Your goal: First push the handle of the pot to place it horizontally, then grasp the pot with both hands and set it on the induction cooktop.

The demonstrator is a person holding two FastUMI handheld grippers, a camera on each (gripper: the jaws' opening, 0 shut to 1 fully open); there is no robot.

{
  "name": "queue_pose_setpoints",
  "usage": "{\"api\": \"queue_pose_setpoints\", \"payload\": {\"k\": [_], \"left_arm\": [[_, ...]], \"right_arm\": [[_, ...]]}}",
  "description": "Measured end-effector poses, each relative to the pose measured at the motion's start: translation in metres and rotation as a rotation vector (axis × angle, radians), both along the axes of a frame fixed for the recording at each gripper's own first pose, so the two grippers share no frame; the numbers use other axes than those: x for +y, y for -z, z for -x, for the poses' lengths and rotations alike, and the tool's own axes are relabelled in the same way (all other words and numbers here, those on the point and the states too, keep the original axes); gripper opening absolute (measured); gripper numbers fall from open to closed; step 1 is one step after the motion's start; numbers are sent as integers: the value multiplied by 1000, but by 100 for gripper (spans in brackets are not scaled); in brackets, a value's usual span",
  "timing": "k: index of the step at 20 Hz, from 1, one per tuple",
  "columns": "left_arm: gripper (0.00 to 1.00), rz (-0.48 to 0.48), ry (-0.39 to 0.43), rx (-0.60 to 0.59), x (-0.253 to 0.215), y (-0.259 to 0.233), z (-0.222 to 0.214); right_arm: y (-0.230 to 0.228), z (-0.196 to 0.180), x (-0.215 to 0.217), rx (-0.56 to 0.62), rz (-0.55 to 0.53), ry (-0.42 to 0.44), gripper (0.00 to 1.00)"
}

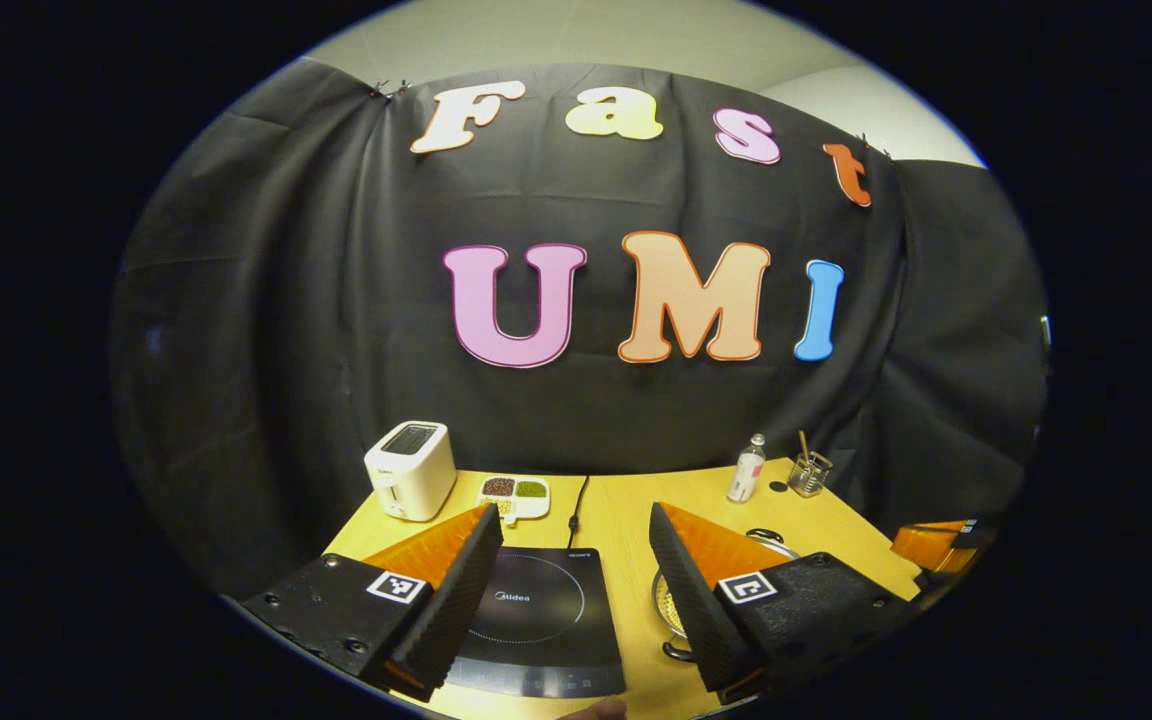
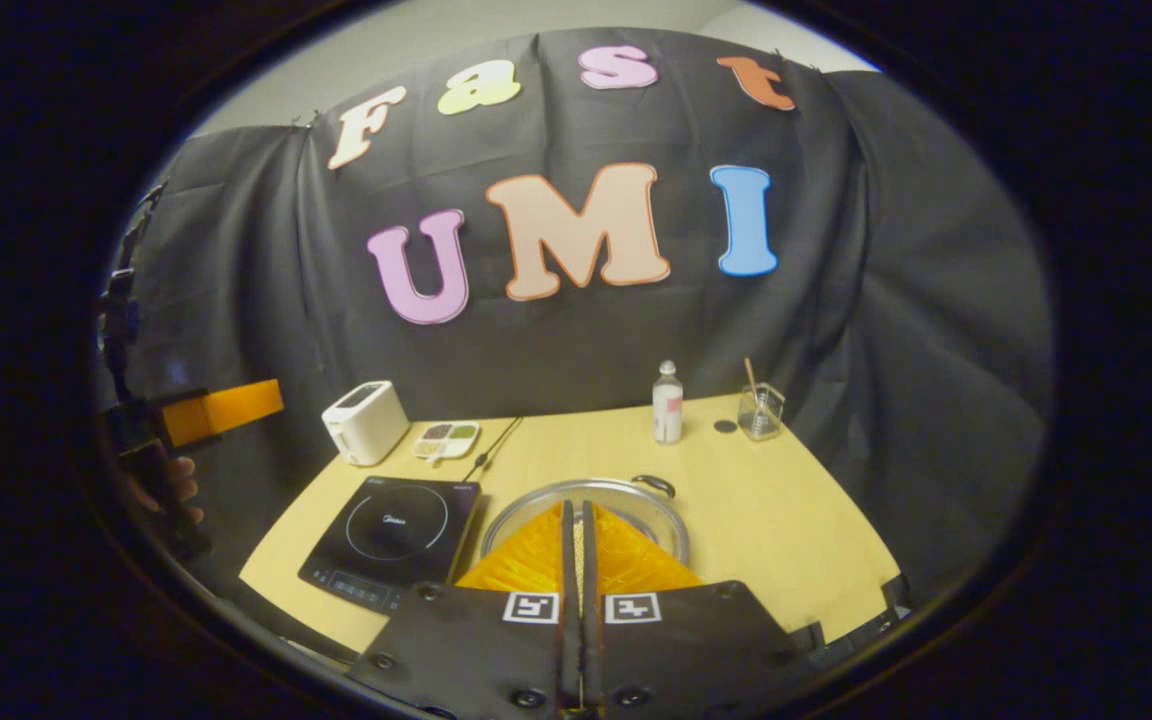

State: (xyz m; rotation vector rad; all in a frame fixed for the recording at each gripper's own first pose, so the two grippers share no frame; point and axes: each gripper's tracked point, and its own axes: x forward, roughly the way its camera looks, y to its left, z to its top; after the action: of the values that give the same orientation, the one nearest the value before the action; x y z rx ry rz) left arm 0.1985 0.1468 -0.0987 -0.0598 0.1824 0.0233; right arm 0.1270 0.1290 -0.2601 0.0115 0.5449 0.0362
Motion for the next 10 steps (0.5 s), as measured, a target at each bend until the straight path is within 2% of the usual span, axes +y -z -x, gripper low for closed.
{"api": "queue_pose_setpoints", "payload": {"k": [1, 6, 7, 10], "left_arm": [[91, 1, 22, 1, 5, 3, -6], [91, 8, 126, 21, 21, 31, -40], [91, 15, 141, 39, 23, 38, -43], [91, 39, 173, 60, 32, 52, -54]], "right_arm": [[13, 3, 5, 25, -2, 20, 0], [79, 13, 23, 158, -19, 133, 2], [96, 18, 25, 192, -16, 151, 0], [134, 29, 35, 270, -34, 206, 3]]}}
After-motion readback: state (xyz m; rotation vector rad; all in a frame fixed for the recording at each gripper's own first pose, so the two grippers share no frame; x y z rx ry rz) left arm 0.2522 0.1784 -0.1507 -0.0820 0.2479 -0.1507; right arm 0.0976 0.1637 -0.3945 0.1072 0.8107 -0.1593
